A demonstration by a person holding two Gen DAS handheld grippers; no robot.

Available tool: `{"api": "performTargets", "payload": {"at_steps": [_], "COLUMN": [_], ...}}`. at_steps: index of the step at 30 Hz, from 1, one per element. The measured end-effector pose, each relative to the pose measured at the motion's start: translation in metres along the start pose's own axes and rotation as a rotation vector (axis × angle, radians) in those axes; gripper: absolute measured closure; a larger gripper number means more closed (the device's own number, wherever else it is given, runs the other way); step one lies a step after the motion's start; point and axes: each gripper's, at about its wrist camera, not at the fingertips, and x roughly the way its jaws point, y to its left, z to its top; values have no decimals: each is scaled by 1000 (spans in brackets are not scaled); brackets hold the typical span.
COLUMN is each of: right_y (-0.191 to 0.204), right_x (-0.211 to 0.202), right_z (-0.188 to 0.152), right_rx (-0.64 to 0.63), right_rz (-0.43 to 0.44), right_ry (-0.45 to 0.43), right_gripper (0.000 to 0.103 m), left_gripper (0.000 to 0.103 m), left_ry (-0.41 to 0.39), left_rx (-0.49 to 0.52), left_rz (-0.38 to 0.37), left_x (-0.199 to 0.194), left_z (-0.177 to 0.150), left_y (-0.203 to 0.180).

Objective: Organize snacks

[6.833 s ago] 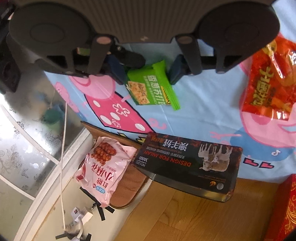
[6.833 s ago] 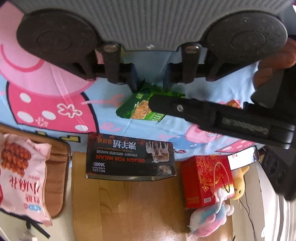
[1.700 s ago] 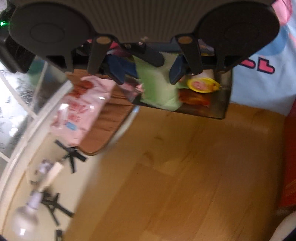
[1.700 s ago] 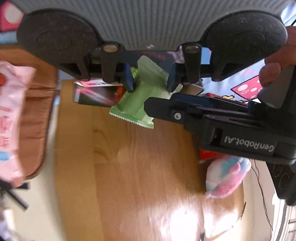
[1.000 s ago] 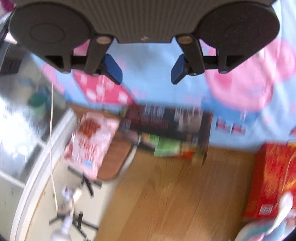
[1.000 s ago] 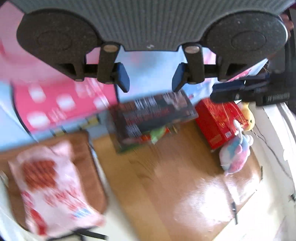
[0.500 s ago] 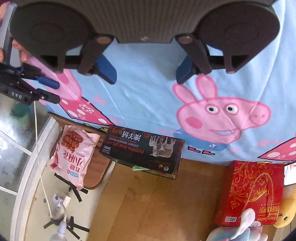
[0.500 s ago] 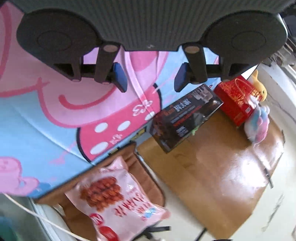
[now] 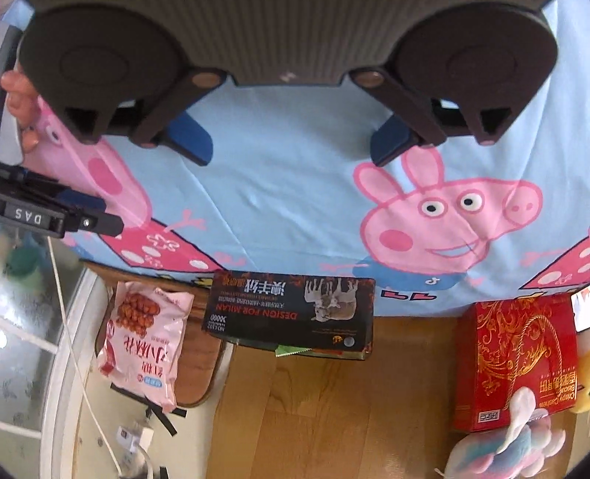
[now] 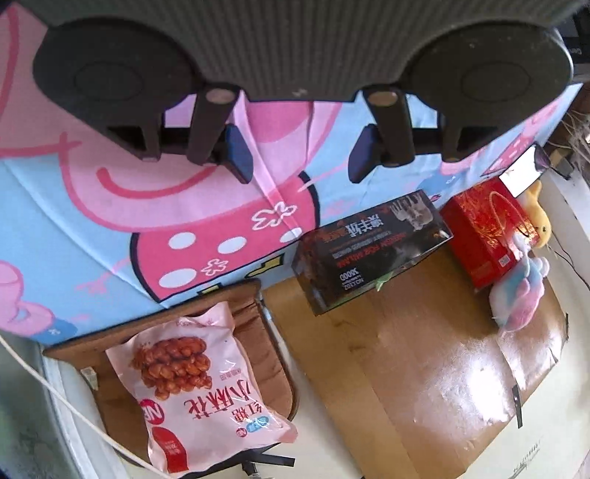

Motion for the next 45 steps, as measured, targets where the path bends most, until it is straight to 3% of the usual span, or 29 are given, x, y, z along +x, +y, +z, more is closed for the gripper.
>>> {"api": "performTargets", "payload": {"at_steps": [5, 9, 24, 32, 37, 45], "right_y": [-2, 0, -1, 18, 19, 36], "right_x": [0, -1, 0, -3, -10, -29], "right_z": [0, -1, -1, -11, -16, -28], "right_rx": [11, -3, 3, -106, -101, -141], "right_rz": [-23, -22, -30, -52, -58, -22], "right_ry": [4, 0, 6, 46, 56, 105], "right_gripper": [41, 32, 31, 28, 27, 27], "left_gripper": [0, 0, 0, 0, 0, 0], "left_ry": [6, 0, -7, 9, 22, 37], "left_rx": [-19, -34, -58, -22, 10, -53], "left_rz": [22, 15, 1, 37, 68, 92], "left_x": [1, -1, -4, -2, 1, -2], "left_z": [1, 0, -1, -1, -1, 2], "left_y": [4, 7, 12, 5, -1, -4]}}
